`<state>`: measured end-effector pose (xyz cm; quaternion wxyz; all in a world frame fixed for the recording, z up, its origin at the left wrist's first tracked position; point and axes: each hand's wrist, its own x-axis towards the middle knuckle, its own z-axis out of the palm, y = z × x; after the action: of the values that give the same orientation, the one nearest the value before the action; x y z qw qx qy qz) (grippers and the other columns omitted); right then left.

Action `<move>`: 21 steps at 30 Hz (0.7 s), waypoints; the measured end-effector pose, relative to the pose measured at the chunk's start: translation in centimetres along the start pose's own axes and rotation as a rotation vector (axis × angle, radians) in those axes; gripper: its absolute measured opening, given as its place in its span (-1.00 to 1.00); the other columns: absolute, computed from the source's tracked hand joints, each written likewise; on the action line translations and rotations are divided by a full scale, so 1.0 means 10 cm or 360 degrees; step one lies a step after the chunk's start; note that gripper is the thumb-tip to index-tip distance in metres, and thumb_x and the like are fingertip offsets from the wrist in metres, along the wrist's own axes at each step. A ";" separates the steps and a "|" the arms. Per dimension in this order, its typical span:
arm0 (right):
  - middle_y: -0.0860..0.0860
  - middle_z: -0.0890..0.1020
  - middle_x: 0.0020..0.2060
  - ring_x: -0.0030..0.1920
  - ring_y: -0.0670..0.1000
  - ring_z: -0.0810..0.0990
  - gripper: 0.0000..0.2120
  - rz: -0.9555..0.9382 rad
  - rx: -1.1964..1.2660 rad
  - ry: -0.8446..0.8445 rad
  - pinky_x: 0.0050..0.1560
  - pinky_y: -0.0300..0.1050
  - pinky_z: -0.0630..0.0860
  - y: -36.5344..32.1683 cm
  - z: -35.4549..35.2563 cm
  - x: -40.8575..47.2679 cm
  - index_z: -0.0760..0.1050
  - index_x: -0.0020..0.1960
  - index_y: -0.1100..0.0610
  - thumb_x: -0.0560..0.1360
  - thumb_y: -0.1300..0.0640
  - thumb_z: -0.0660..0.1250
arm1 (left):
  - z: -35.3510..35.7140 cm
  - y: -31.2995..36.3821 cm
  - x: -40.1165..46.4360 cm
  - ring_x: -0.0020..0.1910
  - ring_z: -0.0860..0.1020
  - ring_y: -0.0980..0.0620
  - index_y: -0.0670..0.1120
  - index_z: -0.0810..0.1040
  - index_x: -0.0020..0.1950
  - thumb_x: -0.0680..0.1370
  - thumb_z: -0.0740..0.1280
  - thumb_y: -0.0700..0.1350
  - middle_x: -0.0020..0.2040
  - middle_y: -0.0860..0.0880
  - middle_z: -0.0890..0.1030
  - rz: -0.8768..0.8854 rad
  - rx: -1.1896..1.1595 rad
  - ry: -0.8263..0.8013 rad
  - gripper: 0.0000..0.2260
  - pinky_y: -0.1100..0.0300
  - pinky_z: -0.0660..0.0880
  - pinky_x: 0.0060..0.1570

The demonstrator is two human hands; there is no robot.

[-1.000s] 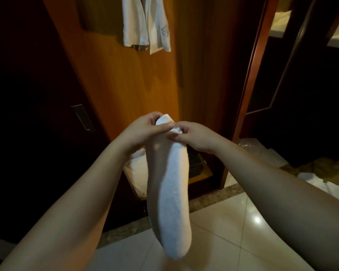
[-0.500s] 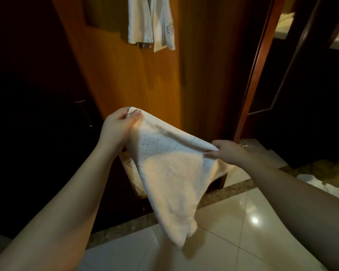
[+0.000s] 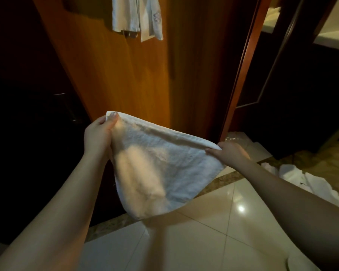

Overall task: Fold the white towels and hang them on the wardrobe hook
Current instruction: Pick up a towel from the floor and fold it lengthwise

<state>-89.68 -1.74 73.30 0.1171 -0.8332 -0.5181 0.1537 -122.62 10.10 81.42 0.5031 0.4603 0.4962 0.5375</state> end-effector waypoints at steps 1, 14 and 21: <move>0.02 0.50 -0.36 -0.33 0.00 0.47 -0.45 0.0015 -0.0002 -0.0031 -0.29 -0.10 0.33 -0.04 -0.01 -0.02 0.47 -0.24 0.13 0.55 -0.36 0.19 | 0.00 -0.03 -0.01 -0.05 0.70 0.03 0.01 0.72 -0.13 0.55 0.45 -0.03 -0.12 0.02 0.73 0.0004 0.0010 -0.0004 -0.91 0.09 0.60 0.02; 0.00 0.52 -0.29 -0.28 0.12 0.41 -0.79 -0.0456 0.1394 -0.0210 -0.25 -0.02 0.39 -0.70 -0.27 -0.55 0.61 0.12 -0.27 0.62 0.03 0.32 | 0.30 -0.13 -0.75 -0.08 0.69 -0.03 -0.05 0.73 -0.08 0.63 0.33 -0.05 -0.10 -0.07 0.73 -0.0002 -0.0080 -0.0206 -0.80 0.05 0.58 -0.01; -0.44 0.59 -0.07 0.05 -0.43 0.52 -0.58 -0.0831 0.1002 -0.0221 -0.03 -0.53 0.42 -0.96 -0.62 -0.85 0.52 0.07 -0.29 0.56 0.27 0.33 | 0.45 0.02 -1.10 0.09 0.67 -0.09 -0.10 0.64 0.18 0.67 0.23 0.02 0.06 -0.08 0.71 -0.0155 -0.0110 -0.0583 -0.72 -0.04 0.58 0.13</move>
<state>-98.84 -5.37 83.59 0.3659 -0.5850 -0.6464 0.3257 -117.36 -0.53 82.01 0.6258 0.5084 0.3993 0.4365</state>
